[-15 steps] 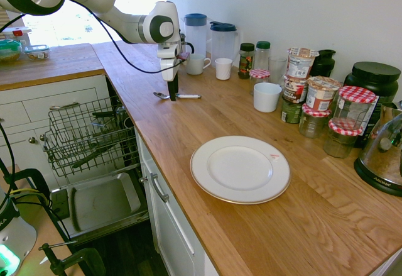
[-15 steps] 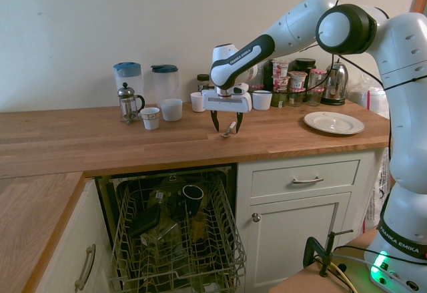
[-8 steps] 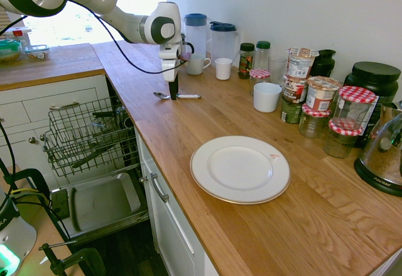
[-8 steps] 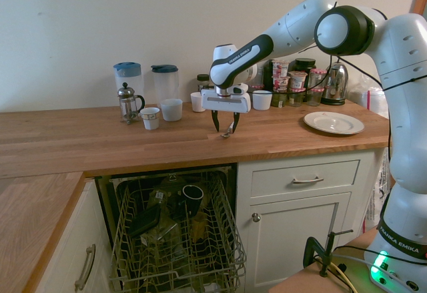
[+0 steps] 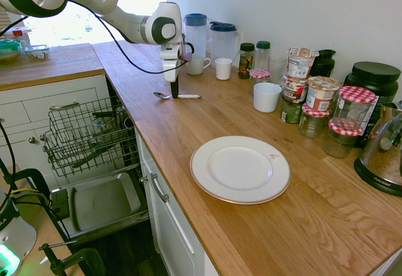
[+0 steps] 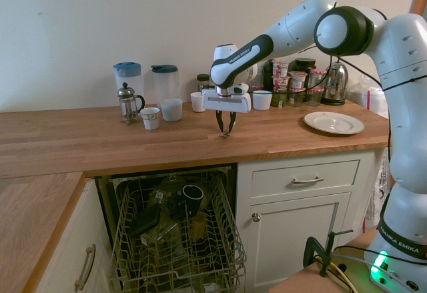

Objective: Put the spoon in the dishwasher

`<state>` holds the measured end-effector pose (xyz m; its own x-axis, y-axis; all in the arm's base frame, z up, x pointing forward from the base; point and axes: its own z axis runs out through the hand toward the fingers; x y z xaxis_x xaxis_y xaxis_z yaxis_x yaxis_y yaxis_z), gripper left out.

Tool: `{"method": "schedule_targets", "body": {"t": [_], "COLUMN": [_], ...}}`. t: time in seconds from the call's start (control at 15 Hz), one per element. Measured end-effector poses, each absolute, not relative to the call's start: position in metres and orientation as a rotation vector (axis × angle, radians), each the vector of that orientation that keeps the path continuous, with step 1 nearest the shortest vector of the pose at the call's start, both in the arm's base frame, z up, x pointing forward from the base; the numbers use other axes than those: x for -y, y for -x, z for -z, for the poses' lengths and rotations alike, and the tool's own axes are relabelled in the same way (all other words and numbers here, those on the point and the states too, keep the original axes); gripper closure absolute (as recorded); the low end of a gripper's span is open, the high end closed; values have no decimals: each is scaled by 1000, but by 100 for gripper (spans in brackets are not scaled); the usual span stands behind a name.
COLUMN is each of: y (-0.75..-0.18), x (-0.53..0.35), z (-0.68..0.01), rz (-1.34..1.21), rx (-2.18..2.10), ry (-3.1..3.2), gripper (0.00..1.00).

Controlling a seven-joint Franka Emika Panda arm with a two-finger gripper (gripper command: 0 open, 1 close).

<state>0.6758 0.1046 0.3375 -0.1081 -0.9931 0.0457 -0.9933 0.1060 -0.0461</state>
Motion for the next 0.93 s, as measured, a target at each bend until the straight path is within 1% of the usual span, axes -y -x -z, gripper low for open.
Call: {"method": "schedule_targets", "body": {"t": [0.33,0.67,0.8,0.93], "y": [-675,-669,-657,-630], "x": [-106,-107,-118,-140], "z": [-346,-393,-419,-436], "rz": [-109,-168,-233,-295], "rx": [2343,2352,2322,2261], "ry": [-2102,-2122,-2165,-2244], "gripper": [100,100,100,100]}}
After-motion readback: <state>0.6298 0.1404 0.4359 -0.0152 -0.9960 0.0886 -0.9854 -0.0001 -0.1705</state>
